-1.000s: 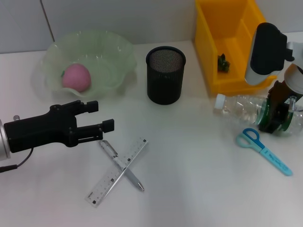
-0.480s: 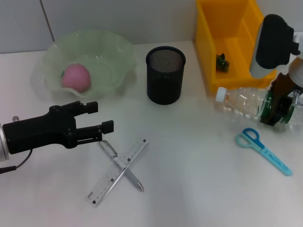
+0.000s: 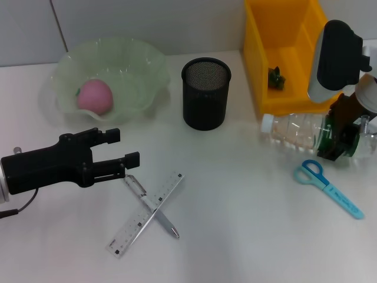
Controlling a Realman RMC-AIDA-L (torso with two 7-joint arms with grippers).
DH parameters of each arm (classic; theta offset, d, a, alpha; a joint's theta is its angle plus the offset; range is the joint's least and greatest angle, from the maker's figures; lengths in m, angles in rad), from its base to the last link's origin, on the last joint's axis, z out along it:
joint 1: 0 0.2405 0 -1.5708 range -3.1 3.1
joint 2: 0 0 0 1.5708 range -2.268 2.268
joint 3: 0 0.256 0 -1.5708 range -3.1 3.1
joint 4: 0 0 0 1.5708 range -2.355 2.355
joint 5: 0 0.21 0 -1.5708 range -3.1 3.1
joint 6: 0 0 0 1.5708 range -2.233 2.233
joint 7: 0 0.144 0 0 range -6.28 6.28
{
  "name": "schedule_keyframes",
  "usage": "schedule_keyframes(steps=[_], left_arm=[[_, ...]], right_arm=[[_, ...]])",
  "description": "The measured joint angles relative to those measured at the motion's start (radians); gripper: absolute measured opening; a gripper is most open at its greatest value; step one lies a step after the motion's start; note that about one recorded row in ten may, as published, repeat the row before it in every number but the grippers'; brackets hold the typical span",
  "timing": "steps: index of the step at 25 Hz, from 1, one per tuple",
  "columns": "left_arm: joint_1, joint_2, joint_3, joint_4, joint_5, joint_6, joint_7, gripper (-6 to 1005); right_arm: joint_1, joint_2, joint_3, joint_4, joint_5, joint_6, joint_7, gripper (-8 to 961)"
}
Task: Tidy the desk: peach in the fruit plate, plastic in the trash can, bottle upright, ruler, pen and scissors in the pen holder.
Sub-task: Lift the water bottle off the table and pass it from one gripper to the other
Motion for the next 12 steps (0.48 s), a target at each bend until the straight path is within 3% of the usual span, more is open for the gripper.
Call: schedule_keyframes(steps=[12], left_arm=[[0.0, 0.002, -0.024, 0.001, 0.0, 0.013, -0.003, 824]], right_arm=[[-0.047, 0.001, 0.102, -0.163, 0.173, -0.155, -0.115, 763]])
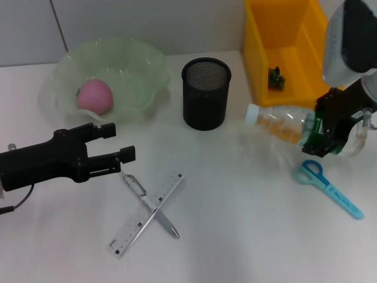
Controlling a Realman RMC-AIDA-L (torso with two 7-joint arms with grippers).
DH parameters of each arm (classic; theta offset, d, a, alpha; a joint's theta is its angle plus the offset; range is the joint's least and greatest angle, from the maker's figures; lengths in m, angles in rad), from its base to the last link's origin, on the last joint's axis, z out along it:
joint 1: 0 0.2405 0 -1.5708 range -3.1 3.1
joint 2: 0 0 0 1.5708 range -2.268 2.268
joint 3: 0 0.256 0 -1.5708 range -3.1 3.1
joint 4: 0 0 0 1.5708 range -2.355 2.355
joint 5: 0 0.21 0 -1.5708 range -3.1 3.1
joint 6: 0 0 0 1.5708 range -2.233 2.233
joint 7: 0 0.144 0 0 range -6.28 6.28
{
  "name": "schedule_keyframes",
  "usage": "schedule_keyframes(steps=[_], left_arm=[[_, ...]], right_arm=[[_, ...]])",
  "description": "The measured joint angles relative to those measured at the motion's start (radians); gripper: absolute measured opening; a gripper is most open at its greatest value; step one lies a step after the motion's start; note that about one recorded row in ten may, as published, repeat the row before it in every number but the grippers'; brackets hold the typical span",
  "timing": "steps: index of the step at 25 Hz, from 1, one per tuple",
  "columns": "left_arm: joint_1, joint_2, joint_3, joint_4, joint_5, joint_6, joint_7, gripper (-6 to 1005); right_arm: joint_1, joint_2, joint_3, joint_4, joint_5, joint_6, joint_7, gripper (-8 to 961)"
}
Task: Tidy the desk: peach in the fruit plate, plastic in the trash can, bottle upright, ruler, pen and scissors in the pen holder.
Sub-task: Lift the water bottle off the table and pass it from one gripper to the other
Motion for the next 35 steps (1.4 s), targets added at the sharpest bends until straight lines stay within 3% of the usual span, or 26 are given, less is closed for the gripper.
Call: schedule_keyframes(steps=[4, 11, 13, 21, 26, 31, 35], left_arm=[[0.001, -0.01, -0.055, -0.007, 0.0, 0.028, 0.009, 824], [-0.002, -0.035, -0.14, -0.015, -0.007, 0.051, 0.009, 824], [-0.008, -0.037, -0.165, -0.062, -0.077, 0.09, 0.024, 824], [-0.036, -0.043, -0.158, -0.177, -0.231, 0.152, 0.111, 824], [-0.066, -0.044, -0.158, -0.23, -0.242, 0.164, 0.17, 824], [-0.109, -0.045, -0.158, -0.294, -0.247, 0.178, 0.236, 824], [-0.124, -0.047, -0.158, -0.312, -0.248, 0.181, 0.26, 824]], right_arm=[[-0.037, 0.0, 0.072, -0.061, 0.152, -0.051, -0.069, 762], [-0.087, 0.001, 0.175, -0.06, 0.381, -0.051, -0.164, 762], [-0.118, 0.007, 0.218, 0.01, 0.566, -0.044, -0.241, 762], [-0.126, 0.011, 0.219, 0.228, 0.825, -0.065, -0.384, 763], [-0.09, 0.018, 0.221, 0.397, 0.898, -0.07, -0.476, 763], [-0.055, 0.036, 0.219, 0.48, 0.903, -0.076, -0.507, 763], [-0.027, 0.037, 0.217, 0.55, 0.915, -0.073, -0.538, 763]])
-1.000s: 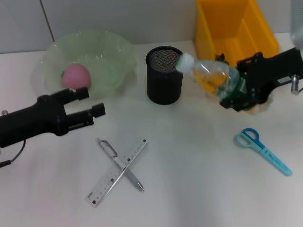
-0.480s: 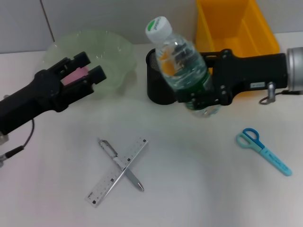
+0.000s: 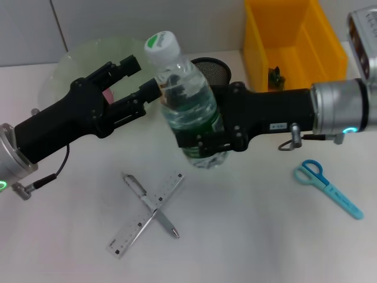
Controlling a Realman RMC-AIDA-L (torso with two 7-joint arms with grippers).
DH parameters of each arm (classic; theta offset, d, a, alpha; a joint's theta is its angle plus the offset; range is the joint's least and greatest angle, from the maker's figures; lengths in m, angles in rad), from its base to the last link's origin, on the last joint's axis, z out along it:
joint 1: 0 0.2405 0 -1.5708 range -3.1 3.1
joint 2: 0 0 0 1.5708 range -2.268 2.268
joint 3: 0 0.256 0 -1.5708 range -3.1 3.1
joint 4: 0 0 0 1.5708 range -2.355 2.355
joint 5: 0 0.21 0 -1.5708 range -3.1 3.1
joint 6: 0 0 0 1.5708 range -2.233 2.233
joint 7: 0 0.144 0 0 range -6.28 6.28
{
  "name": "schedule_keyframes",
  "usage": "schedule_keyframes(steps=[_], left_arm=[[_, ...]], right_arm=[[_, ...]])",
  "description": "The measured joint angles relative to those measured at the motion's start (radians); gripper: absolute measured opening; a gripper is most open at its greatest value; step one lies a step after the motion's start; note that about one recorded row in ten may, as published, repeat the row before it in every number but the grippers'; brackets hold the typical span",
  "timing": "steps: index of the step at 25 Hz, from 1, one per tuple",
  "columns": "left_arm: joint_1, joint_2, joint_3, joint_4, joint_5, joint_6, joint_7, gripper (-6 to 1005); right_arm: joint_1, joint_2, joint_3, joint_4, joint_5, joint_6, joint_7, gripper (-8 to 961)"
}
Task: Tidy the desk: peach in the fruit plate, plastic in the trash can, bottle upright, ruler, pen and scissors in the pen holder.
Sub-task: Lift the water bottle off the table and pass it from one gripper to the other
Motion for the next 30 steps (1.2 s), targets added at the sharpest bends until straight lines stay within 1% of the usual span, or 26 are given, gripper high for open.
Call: schedule_keyframes(steps=[1, 5, 8, 14, 25, 30], left_arm=[[-0.015, -0.001, 0.0, -0.024, -0.002, 0.023, 0.041, 824], [-0.016, -0.002, -0.003, -0.025, -0.004, 0.062, 0.048, 824], [-0.014, -0.001, -0.006, -0.026, -0.015, 0.087, 0.046, 824], [-0.017, -0.001, 0.0, -0.026, -0.017, 0.089, 0.044, 824], [-0.012, -0.002, 0.001, -0.027, -0.011, 0.075, 0.051, 823], [-0.014, -0.001, 0.021, -0.028, -0.012, 0.078, 0.059, 823]], right_arm=[[0.011, 0.0, -0.009, 0.027, 0.008, 0.011, -0.01, 763], [0.015, 0.001, -0.021, 0.037, 0.009, 0.027, -0.015, 762], [0.018, 0.001, -0.051, 0.04, 0.012, 0.038, -0.017, 762], [0.033, 0.004, -0.081, 0.059, 0.013, 0.057, -0.017, 762], [0.041, 0.004, -0.087, 0.066, 0.016, 0.055, -0.018, 762], [0.044, 0.004, -0.094, 0.066, 0.016, 0.057, -0.018, 763]])
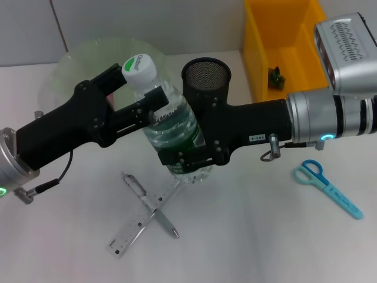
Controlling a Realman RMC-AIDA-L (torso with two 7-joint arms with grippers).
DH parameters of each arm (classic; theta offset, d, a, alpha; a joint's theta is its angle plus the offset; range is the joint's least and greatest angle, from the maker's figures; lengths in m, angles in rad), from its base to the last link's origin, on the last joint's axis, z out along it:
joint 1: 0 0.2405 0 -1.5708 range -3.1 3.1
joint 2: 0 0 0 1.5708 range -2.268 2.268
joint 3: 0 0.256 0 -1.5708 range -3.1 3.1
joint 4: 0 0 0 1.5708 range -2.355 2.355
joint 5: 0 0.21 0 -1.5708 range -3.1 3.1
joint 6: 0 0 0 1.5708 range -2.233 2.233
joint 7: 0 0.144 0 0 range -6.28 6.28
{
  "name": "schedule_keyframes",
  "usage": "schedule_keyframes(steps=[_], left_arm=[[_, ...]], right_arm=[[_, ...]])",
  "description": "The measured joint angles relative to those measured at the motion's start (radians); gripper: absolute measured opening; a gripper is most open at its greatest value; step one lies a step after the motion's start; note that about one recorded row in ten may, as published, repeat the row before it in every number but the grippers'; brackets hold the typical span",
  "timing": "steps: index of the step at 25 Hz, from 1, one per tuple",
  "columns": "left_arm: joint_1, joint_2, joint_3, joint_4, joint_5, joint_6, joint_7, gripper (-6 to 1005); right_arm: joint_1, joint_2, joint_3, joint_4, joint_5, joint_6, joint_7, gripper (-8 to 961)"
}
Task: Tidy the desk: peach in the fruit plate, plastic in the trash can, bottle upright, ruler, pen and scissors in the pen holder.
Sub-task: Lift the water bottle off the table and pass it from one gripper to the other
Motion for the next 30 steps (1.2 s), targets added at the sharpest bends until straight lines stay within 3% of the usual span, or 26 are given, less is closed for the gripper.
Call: schedule_keyframes(steps=[20, 26, 30], left_arm=[[0.004, 0.001, 0.002, 0.0, -0.003, -0.009, 0.021, 823], [0.005, 0.001, -0.003, 0.0, -0.003, -0.02, 0.015, 698], [0.005, 0.001, -0.003, 0.0, -0.004, -0.027, 0.011, 564]], right_arm=[[0.008, 0.001, -0.011, 0.002, -0.005, -0.001, 0.007, 762], [0.008, 0.001, -0.011, 0.001, -0.006, -0.004, 0.009, 762], [0.008, 0.001, -0.011, 0.001, -0.006, -0.004, 0.009, 762]])
